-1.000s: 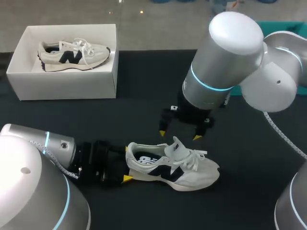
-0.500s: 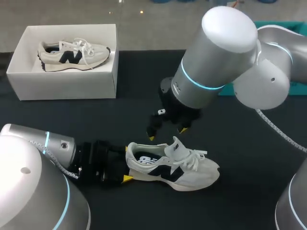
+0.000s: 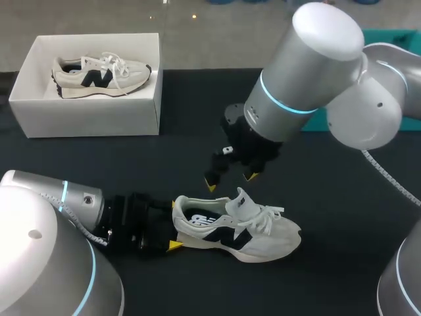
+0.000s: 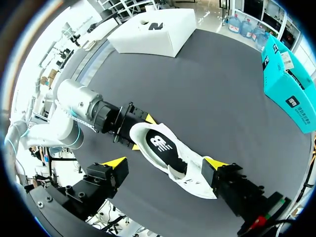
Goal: Take the shoe out of the shoebox, open the shoe tongue, remove and reinsert the insole, then place the shoe into the shoebox
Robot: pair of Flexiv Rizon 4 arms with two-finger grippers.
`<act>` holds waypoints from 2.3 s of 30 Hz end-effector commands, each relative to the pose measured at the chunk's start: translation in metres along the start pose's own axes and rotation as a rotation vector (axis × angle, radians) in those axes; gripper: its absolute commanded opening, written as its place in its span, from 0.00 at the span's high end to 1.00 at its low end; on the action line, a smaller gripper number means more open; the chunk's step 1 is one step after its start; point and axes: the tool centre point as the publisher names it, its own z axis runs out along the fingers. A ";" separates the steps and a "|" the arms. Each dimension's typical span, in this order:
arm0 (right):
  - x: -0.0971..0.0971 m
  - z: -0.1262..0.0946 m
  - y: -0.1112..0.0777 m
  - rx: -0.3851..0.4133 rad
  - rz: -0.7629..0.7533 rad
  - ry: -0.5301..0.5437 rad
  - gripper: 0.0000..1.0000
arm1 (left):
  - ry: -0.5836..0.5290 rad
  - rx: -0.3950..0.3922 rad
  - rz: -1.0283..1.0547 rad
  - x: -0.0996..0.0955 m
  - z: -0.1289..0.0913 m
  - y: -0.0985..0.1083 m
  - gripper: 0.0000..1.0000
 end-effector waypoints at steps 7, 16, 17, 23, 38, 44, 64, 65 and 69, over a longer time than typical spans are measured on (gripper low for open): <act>-0.001 0.001 -0.002 -0.003 0.001 0.003 0.00 | 0.001 -0.004 0.000 0.001 0.002 0.002 1.00; 0.007 0.003 0.019 0.062 -0.472 0.109 0.00 | 0.001 -0.004 0.000 0.001 0.002 0.002 1.00; 0.008 0.004 0.020 0.082 -0.523 0.123 0.00 | 0.001 -0.004 0.000 0.001 0.002 0.002 1.00; 0.026 0.007 0.018 0.105 -0.889 0.179 0.00 | 0.001 -0.004 0.000 0.001 0.002 0.002 1.00; 0.026 0.006 0.014 0.158 -0.827 0.130 0.00 | 0.001 -0.004 0.000 0.001 0.002 0.002 1.00; 0.025 0.006 0.014 0.155 -0.825 0.132 0.08 | 0.001 -0.004 0.000 0.001 0.002 0.002 1.00; 0.009 0.046 0.007 0.254 -0.816 0.098 1.00 | 0.001 -0.004 0.000 0.001 0.002 0.002 1.00; 0.009 0.049 0.006 0.248 -0.817 0.100 1.00 | 0.001 -0.004 0.000 0.001 0.002 0.002 1.00; 0.010 0.056 0.004 0.255 -0.815 0.095 1.00 | 0.001 -0.004 0.000 0.001 0.002 0.002 1.00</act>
